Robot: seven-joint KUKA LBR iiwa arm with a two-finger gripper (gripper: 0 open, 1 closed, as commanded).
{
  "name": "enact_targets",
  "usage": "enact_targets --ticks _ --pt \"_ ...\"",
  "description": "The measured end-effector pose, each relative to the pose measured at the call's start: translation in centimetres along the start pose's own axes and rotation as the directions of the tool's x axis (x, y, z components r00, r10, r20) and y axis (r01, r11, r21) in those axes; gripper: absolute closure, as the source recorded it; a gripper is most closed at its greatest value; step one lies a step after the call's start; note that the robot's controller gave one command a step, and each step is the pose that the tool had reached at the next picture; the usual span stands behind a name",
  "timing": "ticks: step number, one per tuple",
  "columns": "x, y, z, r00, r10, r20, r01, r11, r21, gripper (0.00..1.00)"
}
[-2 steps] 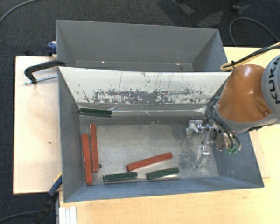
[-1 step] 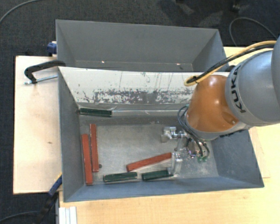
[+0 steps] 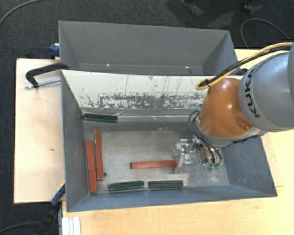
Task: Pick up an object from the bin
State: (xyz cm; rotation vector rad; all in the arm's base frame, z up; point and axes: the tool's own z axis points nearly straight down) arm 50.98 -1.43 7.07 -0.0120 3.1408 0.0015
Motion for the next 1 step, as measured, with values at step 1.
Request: enact_targets --ticks 1 --pt "-0.62 0.16 -14.38 0.999 -0.036 0.013 0.036 0.999 0.001 1.00"
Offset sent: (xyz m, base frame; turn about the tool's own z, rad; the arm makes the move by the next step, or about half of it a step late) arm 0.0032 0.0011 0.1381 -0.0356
